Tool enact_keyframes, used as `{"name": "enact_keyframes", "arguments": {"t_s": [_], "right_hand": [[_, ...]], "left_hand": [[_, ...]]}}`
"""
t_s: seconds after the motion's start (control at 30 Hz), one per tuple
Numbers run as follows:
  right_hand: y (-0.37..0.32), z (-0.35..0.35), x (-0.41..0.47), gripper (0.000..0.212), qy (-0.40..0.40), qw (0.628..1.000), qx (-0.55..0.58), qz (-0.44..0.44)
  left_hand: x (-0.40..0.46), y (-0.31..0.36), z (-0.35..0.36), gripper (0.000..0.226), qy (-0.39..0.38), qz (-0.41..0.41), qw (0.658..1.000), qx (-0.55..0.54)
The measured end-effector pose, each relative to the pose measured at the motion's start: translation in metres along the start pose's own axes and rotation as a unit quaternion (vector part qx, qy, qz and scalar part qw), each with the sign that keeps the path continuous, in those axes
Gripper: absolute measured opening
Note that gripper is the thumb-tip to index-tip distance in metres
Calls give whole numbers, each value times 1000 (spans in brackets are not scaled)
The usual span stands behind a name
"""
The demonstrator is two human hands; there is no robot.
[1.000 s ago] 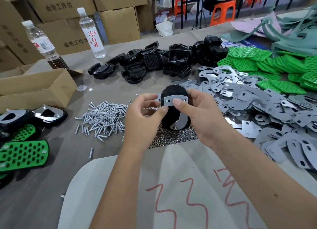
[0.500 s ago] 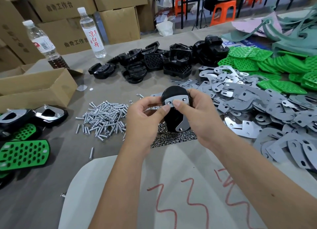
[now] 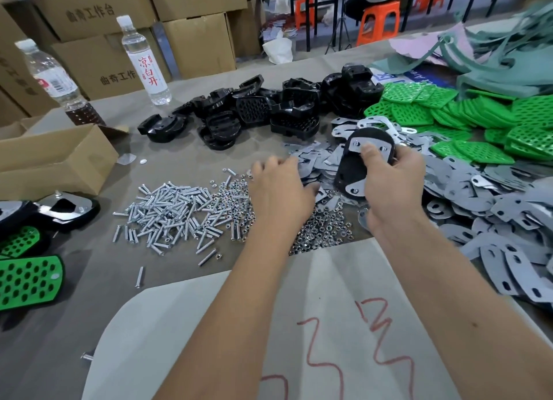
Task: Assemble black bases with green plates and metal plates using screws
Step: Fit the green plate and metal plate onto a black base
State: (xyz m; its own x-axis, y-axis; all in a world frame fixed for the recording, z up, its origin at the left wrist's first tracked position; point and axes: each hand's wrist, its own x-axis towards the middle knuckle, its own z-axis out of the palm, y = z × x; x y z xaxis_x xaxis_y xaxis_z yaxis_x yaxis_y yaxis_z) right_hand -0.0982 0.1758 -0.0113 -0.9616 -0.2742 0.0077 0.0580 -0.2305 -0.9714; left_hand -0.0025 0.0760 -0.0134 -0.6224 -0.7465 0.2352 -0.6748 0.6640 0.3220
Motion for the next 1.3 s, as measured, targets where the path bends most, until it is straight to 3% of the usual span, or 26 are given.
{"name": "enact_keyframes", "arguments": {"t_s": [0.2, 0.33, 0.47, 0.53, 0.63, 0.67, 0.73, 0.83, 0.97, 1.13, 1.3], "right_hand": [[5, 4, 0, 13, -9, 1000, -22, 19], [8, 5, -1, 12, -16, 998, -62, 19], [6, 7, -5, 12, -54, 996, -68, 8], [5, 10, -12, 9, -105, 993, -50, 22], [6, 17, -27, 8, -177, 983, -42, 32], [7, 19, -31, 8, -192, 980, -45, 31], [9, 22, -38, 10, -215, 975, -42, 37], [10, 23, -42, 12, -230, 971, -34, 46], [10, 22, -41, 17, -268, 960, -5, 76], [10, 22, -40, 23, -279, 957, -4, 78], [9, 21, -43, 25, -295, 951, -10, 88]], "left_hand": [[16, 7, 7, 26, 51, 4, 999, -17], [14, -5, 3, 27, 90, 37, 995, -5], [4, -21, -15, 20, 165, -12, 983, -84], [-6, -27, -24, 12, 170, -80, 944, -273], [-30, -35, -38, 8, 81, -182, 799, -567], [-39, -39, -39, 10, 34, -189, 781, -594], [-55, -48, -37, 16, -44, -176, 791, -585], [-63, -53, -30, 21, -84, -146, 799, -577], [-58, -50, -25, 28, -39, -146, 838, -523], [-57, -52, -21, 24, 3, -128, 857, -500], [-54, -53, -21, 23, -8, -118, 867, -484]]}}
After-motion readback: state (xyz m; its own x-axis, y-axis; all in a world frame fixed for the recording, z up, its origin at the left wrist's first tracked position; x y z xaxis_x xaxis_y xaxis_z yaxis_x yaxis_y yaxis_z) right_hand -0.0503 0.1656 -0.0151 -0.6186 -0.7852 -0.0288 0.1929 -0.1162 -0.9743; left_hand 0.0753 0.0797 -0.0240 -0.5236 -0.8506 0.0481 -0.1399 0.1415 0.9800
